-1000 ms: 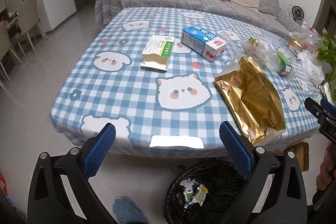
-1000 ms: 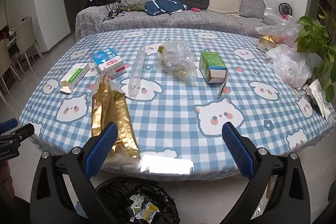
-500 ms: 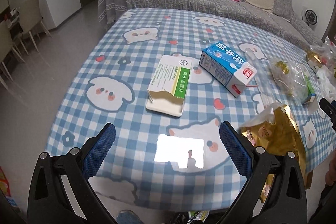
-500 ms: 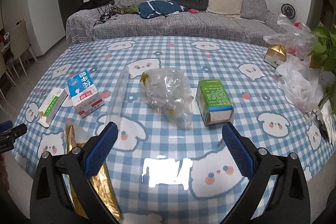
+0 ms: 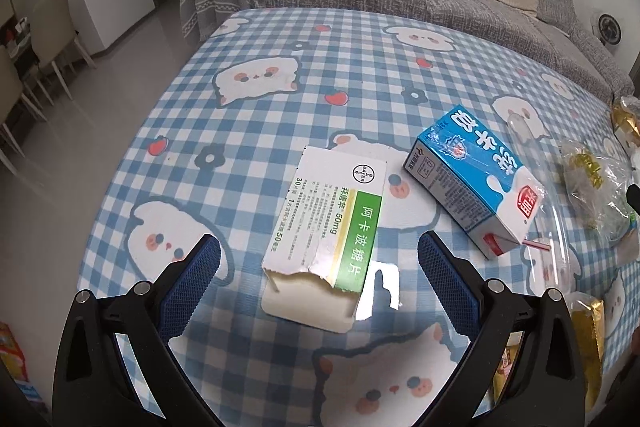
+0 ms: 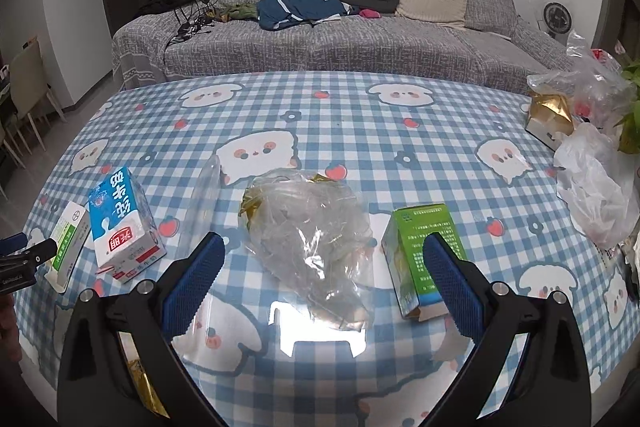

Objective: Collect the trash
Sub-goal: 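Grasp the white medicine box with the left tool while the right tool grasps the clear plastic bag, then lift and carry the white box and plastic bag with both tools to the bin, then open the right tool over the bin while the left tool releases the white box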

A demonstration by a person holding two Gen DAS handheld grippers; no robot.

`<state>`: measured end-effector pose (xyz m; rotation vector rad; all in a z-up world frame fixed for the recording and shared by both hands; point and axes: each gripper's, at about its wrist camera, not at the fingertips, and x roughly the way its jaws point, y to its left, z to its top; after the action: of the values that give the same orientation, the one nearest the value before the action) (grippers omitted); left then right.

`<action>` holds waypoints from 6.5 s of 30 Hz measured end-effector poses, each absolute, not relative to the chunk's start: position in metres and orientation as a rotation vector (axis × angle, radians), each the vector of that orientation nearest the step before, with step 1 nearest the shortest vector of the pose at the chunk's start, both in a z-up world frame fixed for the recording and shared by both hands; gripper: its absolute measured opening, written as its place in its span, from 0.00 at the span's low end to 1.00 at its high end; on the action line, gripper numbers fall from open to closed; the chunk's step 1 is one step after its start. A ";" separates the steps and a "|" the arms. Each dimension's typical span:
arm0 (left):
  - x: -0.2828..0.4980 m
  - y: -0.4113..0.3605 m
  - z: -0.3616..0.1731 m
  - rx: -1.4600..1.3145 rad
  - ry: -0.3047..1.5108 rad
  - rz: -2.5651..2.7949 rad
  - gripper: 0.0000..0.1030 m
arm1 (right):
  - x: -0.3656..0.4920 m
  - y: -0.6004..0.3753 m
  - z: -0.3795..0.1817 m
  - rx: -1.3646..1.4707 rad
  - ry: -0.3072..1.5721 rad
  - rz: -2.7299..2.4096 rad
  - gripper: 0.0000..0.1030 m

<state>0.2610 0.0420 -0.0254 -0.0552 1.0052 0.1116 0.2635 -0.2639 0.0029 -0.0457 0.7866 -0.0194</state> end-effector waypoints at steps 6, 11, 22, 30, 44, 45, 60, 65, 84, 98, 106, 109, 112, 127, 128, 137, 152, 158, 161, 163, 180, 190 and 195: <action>0.282 0.047 -0.040 -0.036 1.031 0.122 0.93 | 0.288 -0.255 -0.002 -0.069 0.784 -0.015 0.93; 0.294 0.044 -0.051 -0.027 1.050 0.111 0.91 | 0.302 -0.253 -0.013 -0.076 0.801 -0.014 0.90; 0.307 0.039 -0.061 -0.039 1.055 0.099 0.69 | 0.315 -0.247 -0.031 -0.071 0.830 0.032 0.68; 0.306 0.035 -0.060 -0.035 1.042 0.097 0.62 | 0.314 -0.245 -0.034 -0.060 0.836 0.047 0.53; 0.292 0.036 -0.050 -0.042 1.015 0.099 0.61 | 0.304 -0.250 -0.027 -0.035 0.821 0.042 0.35; 0.290 0.037 -0.049 -0.041 1.012 0.099 0.61 | 0.302 -0.250 -0.026 -0.035 0.821 0.041 0.35; 0.241 0.042 -0.024 -0.050 0.969 0.089 0.61 | 0.255 -0.238 -0.001 -0.050 0.789 0.050 0.35; 0.224 0.039 -0.019 -0.041 0.962 0.088 0.61 | 0.239 -0.239 0.005 -0.055 0.787 0.045 0.35; 0.128 0.057 -0.004 -0.044 0.950 0.113 0.61 | 0.168 -0.217 0.030 -0.052 0.760 0.072 0.35; 0.091 0.039 -0.007 -0.021 0.945 0.064 0.62 | 0.112 -0.215 0.034 -0.089 0.744 0.033 0.35; 0.070 0.032 -0.004 -0.024 0.932 0.042 0.62 | 0.088 -0.209 0.035 -0.093 0.732 0.046 0.35; 0.059 0.031 -0.005 -0.031 0.932 0.038 0.62 | 0.074 -0.206 0.035 -0.098 0.724 0.051 0.35; 0.048 0.031 -0.007 -0.047 0.935 0.034 0.62 | 0.061 -0.202 0.034 -0.101 0.720 0.055 0.35; -0.003 0.023 -0.011 -0.059 0.898 0.019 0.62 | -0.011 -0.192 0.017 -0.089 0.722 0.106 0.35; -0.005 0.023 -0.013 -0.060 0.896 0.018 0.62 | -0.015 -0.192 0.014 -0.086 0.727 0.108 0.35; -0.027 0.020 -0.043 -0.048 0.925 0.020 0.62 | -0.048 -0.181 -0.015 -0.092 0.744 0.136 0.35; -0.068 0.026 -0.091 -0.044 0.970 0.030 0.62 | -0.086 -0.168 -0.069 -0.096 0.799 0.166 0.35; -0.084 0.032 -0.120 -0.041 0.999 0.042 0.62 | -0.091 -0.166 -0.100 -0.091 0.839 0.157 0.35; -0.093 0.035 -0.136 -0.041 1.020 0.051 0.62 | -0.094 -0.162 -0.115 -0.094 0.862 0.159 0.35; -0.097 0.037 -0.145 -0.034 1.030 0.061 0.62 | -0.094 -0.160 -0.124 -0.093 0.878 0.161 0.35; -0.101 0.058 -0.195 -0.061 1.072 0.095 0.62 | -0.087 -0.155 -0.207 -0.078 1.026 0.126 0.36; -0.099 0.054 -0.203 -0.053 1.093 0.106 0.62 | -0.085 -0.152 -0.207 -0.080 1.018 0.136 0.58; -0.095 0.040 -0.200 -0.047 1.099 0.098 0.62 | -0.086 -0.166 -0.205 -0.077 1.003 0.120 0.78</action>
<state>-0.0948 0.0398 -0.2003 -0.0468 1.0993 0.0980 -0.0864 -0.1658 -0.2048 -0.0774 1.0028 0.1195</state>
